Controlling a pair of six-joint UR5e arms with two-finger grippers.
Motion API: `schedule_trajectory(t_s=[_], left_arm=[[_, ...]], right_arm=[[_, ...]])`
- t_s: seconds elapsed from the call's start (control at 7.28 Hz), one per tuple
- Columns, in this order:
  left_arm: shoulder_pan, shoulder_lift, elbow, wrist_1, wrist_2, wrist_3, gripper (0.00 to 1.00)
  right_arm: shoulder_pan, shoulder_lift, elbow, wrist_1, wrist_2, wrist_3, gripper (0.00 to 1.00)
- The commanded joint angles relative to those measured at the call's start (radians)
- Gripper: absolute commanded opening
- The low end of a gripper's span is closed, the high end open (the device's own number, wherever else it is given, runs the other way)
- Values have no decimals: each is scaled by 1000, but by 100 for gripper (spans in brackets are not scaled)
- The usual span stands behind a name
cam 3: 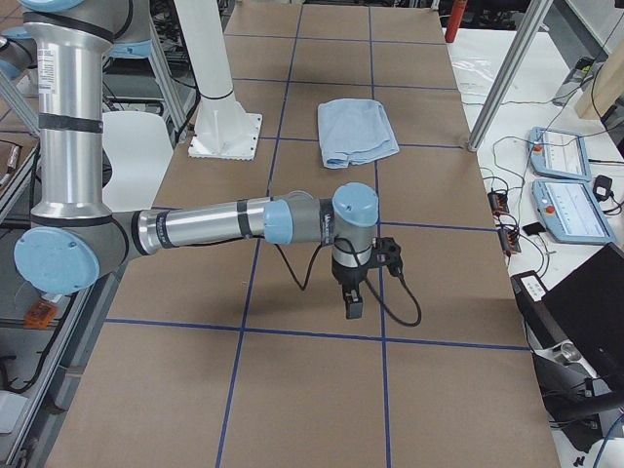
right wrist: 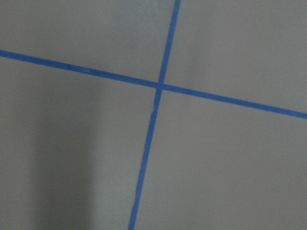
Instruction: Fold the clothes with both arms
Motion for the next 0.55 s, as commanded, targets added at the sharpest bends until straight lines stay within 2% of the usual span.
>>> schedule_trajectory(t_s=[0.0,0.14,0.27,0.41], left_arm=[[-82,-5,111,-26,-81,-42,100],[-126,33,124,-38,-288,-31,100],[-146,80,121,-40,-344,-1,100],[-158,95,127,-23,-343,51,100]], right_arm=[[37,-44,-24,4,49,3,100],[37,-47,-32,4,75,3,100],[37,-51,-31,3,76,2,100],[37,-51,-32,3,78,2,100]])
